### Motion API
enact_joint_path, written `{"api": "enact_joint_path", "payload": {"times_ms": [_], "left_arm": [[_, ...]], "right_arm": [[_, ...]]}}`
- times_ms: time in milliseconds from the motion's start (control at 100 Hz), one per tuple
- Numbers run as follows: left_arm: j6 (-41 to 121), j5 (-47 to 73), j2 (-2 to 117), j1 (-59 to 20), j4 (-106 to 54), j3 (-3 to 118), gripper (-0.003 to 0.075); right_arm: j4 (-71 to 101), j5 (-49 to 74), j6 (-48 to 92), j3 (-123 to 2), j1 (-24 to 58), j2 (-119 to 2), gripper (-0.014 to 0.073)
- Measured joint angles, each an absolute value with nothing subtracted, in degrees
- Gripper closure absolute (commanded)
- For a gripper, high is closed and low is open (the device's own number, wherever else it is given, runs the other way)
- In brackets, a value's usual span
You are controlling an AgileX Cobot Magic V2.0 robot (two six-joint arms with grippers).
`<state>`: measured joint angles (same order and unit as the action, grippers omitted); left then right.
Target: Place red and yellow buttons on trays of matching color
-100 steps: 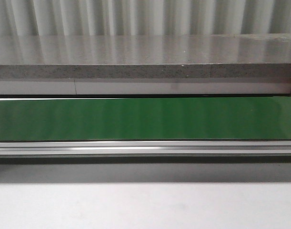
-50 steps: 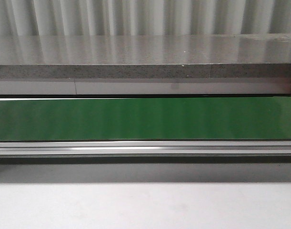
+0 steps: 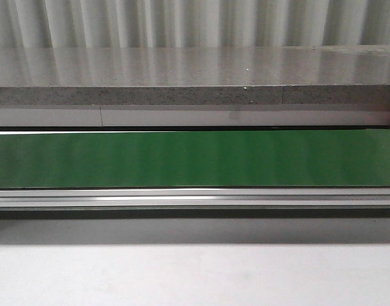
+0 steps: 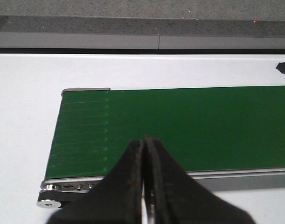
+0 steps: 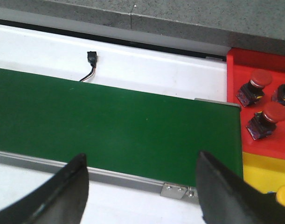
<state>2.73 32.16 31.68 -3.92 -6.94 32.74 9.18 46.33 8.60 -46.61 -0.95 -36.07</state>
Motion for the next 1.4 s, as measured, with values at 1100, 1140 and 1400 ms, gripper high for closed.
{"api": "enact_joint_path", "payload": {"times_ms": [1100,1140,1400], "left_arm": [[2.73,32.16,31.68,-3.92,-6.94,32.74,0.0740],[2.73,32.16,31.68,-3.92,-6.94,32.74,0.0740],[2.73,32.16,31.68,-3.92,-6.94,32.74,0.0740]], "right_arm": [[9.18,53.60,8.34,-37.40,-0.95,-17.54,0.0661],[9.18,53.60,8.34,-37.40,-0.95,-17.54,0.0661],[9.18,53.60,8.24,-37.40,-0.95,-17.54,0.0661]]}}
